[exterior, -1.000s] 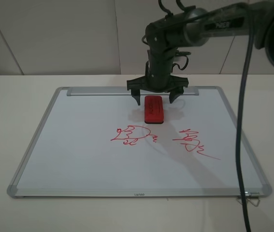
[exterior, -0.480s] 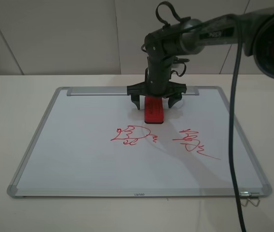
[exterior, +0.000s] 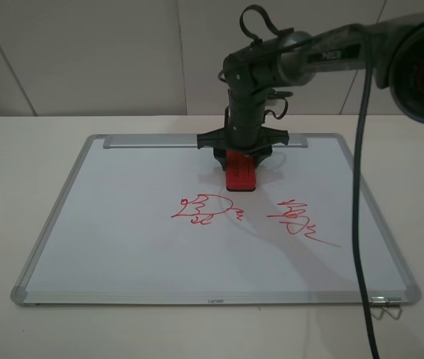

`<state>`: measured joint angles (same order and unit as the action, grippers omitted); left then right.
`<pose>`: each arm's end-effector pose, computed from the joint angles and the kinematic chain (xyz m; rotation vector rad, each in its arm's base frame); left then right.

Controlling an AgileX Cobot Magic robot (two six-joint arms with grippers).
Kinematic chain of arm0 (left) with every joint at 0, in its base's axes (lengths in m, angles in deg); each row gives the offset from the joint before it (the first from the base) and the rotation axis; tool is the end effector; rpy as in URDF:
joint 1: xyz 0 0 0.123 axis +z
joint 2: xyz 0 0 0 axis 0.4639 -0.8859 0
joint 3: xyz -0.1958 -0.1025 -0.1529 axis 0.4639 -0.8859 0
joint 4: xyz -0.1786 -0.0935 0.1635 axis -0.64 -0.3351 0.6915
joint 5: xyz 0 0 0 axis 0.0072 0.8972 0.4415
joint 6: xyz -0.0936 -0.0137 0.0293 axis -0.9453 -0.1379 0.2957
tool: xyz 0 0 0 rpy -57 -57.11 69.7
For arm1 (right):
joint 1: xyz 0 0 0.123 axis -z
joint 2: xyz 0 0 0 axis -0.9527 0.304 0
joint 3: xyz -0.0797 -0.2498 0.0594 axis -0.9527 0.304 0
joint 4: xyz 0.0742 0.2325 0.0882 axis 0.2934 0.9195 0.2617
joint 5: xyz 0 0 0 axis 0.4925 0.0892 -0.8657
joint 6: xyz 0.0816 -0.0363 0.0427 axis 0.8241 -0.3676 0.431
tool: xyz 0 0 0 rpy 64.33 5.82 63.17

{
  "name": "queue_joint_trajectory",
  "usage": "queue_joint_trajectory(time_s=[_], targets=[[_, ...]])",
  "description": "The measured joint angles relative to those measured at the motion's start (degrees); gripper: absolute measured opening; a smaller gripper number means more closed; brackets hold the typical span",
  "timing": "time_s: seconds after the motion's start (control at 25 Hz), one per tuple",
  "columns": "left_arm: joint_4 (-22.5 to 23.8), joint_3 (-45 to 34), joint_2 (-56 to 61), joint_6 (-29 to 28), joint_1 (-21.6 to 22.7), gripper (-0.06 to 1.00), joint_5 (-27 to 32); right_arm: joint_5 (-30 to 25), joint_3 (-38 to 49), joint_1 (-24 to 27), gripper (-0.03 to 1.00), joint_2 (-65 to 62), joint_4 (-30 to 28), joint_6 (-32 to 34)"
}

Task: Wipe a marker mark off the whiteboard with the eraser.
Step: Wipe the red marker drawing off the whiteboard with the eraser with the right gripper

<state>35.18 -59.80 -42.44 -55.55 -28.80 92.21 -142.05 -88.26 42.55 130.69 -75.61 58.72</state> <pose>0.0243 -0.0042 0.2767 0.0311 2.0420 -0.0599 0.4188 0.2206 0.0874 -0.0053 2.9032 -0.0810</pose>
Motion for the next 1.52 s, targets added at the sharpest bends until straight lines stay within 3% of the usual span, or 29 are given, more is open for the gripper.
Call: queue_joint_trajectory(time_s=[0.52, 0.92, 1.24, 1.52], targets=[[0.00, 0.00, 0.00, 0.00, 0.00, 0.77, 0.00, -0.14, 0.00, 0.00, 0.51, -0.32, 0.12, 0.04], [0.00, 0.00, 0.00, 0.00, 0.00, 0.77, 0.00, -8.86, 0.00, -1.86, 0.51, -6.40, -0.24, -9.54], [0.00, 0.00, 0.00, 0.00, 0.00, 0.77, 0.00, -14.23, 0.00, -10.32, 0.51, -7.61, -0.38, -22.18], [0.00, 0.00, 0.00, 0.00, 0.00, 0.77, 0.00, -9.65, 0.00, -19.23, 0.51, -7.65, 0.44, -23.63]])
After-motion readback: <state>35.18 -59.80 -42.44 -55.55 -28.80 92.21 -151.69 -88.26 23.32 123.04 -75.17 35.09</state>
